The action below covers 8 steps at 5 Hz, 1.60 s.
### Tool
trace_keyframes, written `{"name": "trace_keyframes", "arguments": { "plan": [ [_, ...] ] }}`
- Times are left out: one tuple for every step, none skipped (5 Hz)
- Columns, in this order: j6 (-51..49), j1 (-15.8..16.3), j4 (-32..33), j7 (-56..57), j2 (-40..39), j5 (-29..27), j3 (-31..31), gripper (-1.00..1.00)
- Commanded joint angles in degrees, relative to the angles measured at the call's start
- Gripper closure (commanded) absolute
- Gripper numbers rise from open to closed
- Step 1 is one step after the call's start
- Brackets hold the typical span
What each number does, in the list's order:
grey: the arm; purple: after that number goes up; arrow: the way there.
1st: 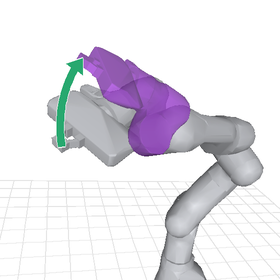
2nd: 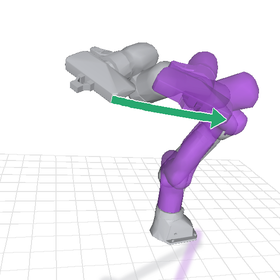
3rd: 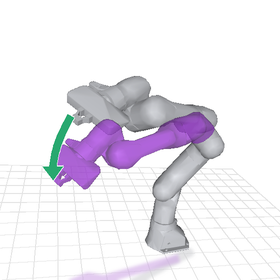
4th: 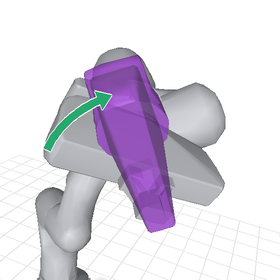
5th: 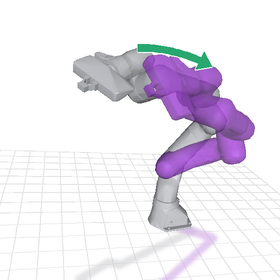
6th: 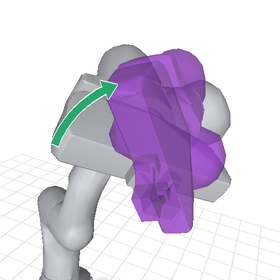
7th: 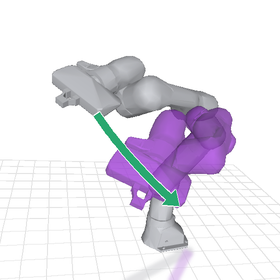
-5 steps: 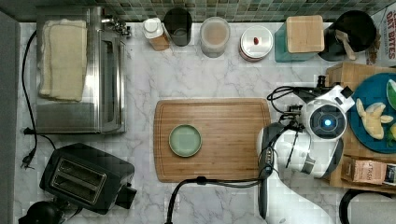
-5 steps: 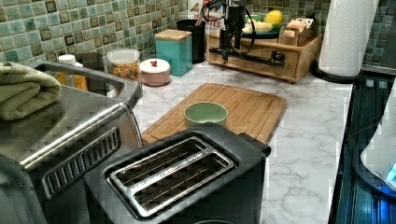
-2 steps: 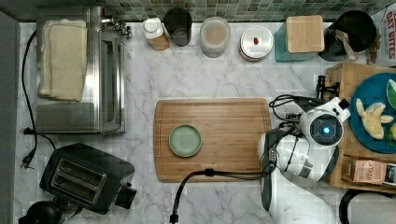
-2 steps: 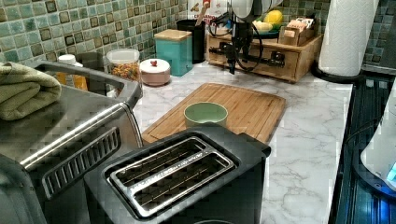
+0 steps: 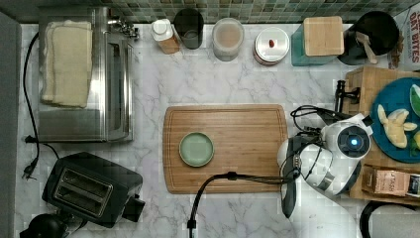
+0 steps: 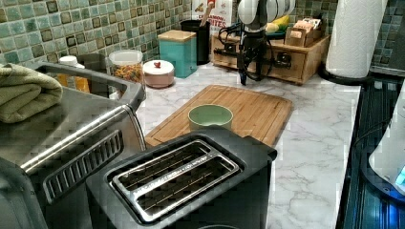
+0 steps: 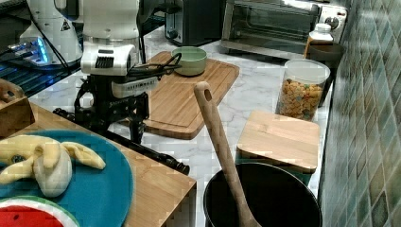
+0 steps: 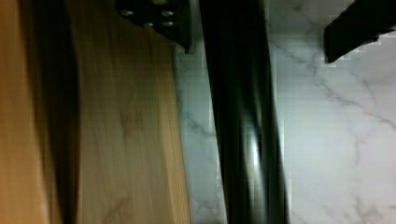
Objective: Open the drawer.
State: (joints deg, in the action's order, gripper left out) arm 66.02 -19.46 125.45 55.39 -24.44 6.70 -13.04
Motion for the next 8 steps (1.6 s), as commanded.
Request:
{"name": "trace_keyframes", "arguments": {
  "plan": [
    [-11.0,2.4,4.0,-0.4,8.8,-5.4,4.0,-1.0],
    [-6.5,-0.7,6.4,5.0,8.6,-13.7,8.7,-1.0],
    [-9.9,1.4,3.6,4.4,6.9,-15.7,9.2,-1.0],
    [-16.0,6.1,4.6,-5.9,11.1,-12.6,8.5,-1.0],
    [-15.4,9.6,5.9,-9.4,12.9,-11.8,9.7,-1.0],
    [-9.3,14.2,8.9,-15.1,13.8,-9.1,10.0,-1.0],
    [-6.5,17.0,10.0,-18.8,13.9,-6.7,11.1,-1.0],
    [-7.2,18.8,10.6,-19.6,14.7,-7.7,12.7,-1.0]
  ]
}}
